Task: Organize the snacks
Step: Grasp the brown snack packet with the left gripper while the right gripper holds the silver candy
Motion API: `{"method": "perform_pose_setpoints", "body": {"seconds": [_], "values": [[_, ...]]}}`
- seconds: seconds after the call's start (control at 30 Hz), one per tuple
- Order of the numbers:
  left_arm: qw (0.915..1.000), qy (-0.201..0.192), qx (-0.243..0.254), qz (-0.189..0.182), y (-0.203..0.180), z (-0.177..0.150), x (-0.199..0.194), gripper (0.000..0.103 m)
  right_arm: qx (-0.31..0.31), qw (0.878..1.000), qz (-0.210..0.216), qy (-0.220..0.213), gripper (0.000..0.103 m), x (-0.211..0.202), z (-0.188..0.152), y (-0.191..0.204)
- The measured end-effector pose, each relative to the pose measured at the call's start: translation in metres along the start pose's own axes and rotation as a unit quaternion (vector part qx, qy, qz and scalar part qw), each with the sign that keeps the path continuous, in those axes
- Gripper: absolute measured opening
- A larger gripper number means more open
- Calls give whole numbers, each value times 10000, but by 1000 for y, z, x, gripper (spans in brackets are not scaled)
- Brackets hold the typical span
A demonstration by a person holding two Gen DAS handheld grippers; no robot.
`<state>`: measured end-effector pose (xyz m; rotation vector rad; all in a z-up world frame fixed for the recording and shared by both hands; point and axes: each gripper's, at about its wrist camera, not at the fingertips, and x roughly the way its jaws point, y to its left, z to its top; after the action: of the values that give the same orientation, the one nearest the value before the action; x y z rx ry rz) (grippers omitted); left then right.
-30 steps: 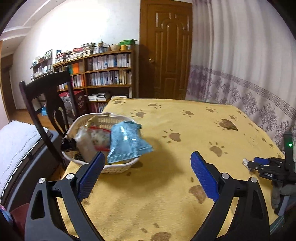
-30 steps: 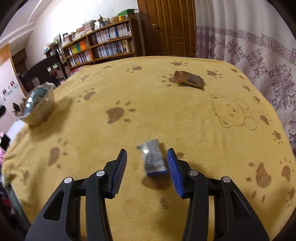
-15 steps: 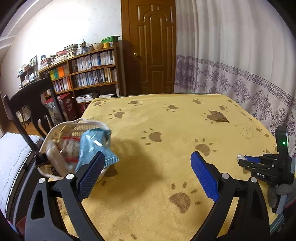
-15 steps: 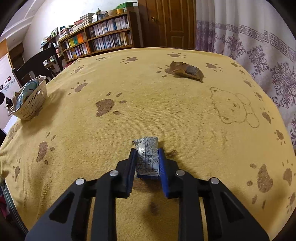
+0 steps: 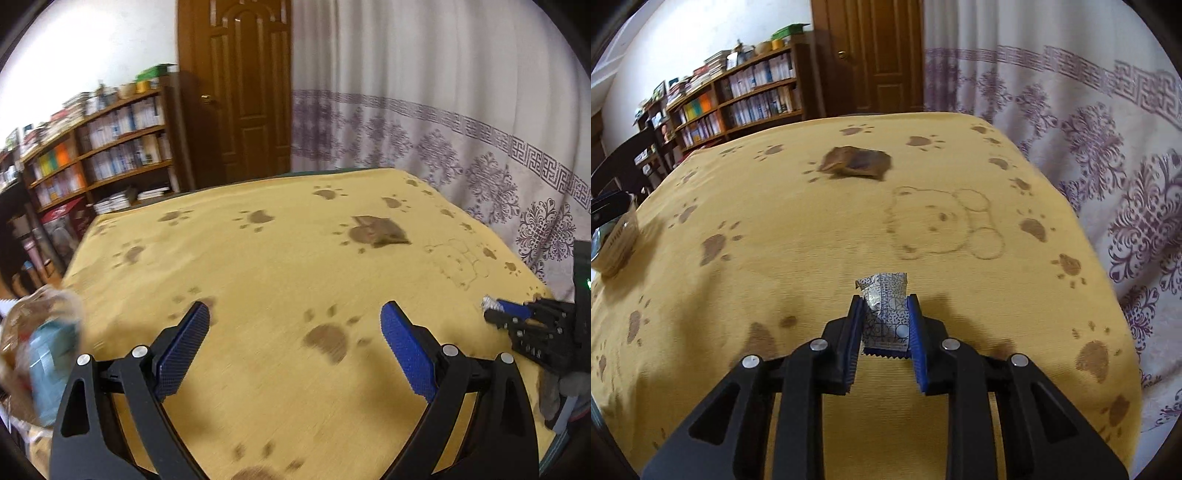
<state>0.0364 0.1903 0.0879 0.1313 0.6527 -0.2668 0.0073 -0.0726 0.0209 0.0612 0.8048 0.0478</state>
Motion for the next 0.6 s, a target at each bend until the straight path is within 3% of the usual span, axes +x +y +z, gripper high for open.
{"method": "perform_pose_setpoints", "body": {"seconds": [0.17, 0.33, 0.6], "values": [[9989, 441, 22, -124, -28, 24, 70, 95, 263, 9991, 328, 100, 24, 10, -3, -14], [9978, 612, 206, -117, -57, 42, 126, 95, 375, 9981, 462, 140, 24, 12, -4, -17], [9915, 977, 828, 245, -92, 58, 196, 95, 461, 9975, 511, 172, 24, 12, -5, -18]]}}
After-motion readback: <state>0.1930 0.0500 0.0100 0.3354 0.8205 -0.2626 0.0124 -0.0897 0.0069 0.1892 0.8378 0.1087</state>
